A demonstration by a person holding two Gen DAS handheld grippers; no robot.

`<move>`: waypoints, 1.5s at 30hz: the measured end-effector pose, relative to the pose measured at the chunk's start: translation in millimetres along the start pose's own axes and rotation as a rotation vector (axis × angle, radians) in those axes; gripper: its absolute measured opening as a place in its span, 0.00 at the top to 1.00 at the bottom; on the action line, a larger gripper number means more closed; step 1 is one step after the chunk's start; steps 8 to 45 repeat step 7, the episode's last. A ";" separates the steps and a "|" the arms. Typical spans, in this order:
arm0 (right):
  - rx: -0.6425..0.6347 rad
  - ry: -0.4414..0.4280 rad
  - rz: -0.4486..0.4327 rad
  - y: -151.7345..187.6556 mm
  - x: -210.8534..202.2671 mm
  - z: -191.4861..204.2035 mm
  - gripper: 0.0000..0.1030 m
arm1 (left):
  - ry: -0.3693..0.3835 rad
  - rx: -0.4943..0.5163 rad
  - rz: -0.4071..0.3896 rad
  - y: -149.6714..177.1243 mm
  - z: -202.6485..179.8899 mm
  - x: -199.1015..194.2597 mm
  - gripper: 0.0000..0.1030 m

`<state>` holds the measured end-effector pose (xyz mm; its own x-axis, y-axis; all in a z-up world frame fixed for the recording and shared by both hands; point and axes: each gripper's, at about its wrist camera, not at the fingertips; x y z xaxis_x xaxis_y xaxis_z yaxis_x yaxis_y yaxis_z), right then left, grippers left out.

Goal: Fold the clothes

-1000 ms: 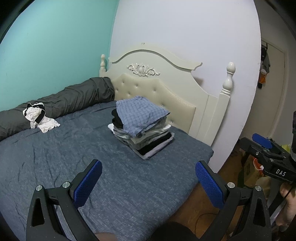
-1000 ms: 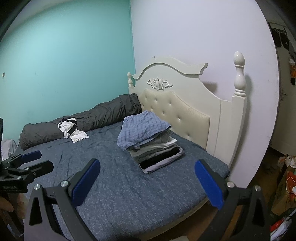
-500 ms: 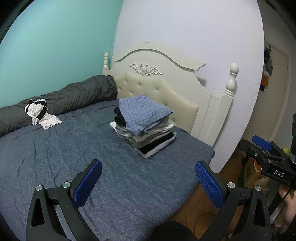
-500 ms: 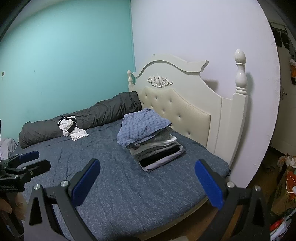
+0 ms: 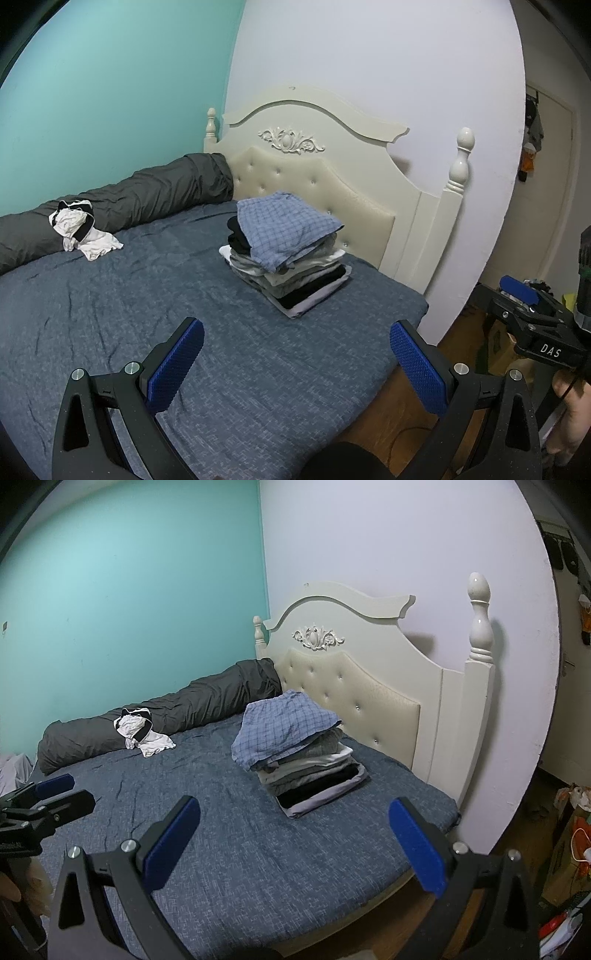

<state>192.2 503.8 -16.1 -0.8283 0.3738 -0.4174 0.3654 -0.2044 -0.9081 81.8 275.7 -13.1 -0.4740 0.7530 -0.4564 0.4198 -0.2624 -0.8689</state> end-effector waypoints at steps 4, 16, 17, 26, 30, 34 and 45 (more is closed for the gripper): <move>0.001 0.004 -0.009 -1.6 -2.2 -1.4 0.00 | 0.006 0.001 0.002 -0.3 -0.2 0.2 0.00; 0.000 0.005 -0.013 -2.5 -3.2 -1.7 0.00 | 0.006 -0.004 0.001 -0.5 0.5 0.2 0.00; 0.000 0.005 -0.013 -2.5 -3.2 -1.7 0.00 | 0.006 -0.004 0.001 -0.5 0.5 0.2 0.00; 0.000 0.005 -0.013 -2.5 -3.2 -1.7 0.00 | 0.006 -0.004 0.001 -0.5 0.5 0.2 0.00; 0.000 0.005 -0.013 -2.5 -3.2 -1.7 0.00 | 0.006 -0.004 0.001 -0.5 0.5 0.2 0.00; 0.000 0.005 -0.013 -2.5 -3.2 -1.7 0.00 | 0.006 -0.004 0.001 -0.5 0.5 0.2 0.00; 0.000 0.005 -0.013 -2.5 -3.2 -1.7 0.00 | 0.006 -0.004 0.001 -0.5 0.5 0.2 0.00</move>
Point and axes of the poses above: each gripper's, at about its wrist camera, not at the fingertips, and x roughly the way its jaws point, z to its left, y to its underside, and after that the axes turned 8 degrees about y, right-handed
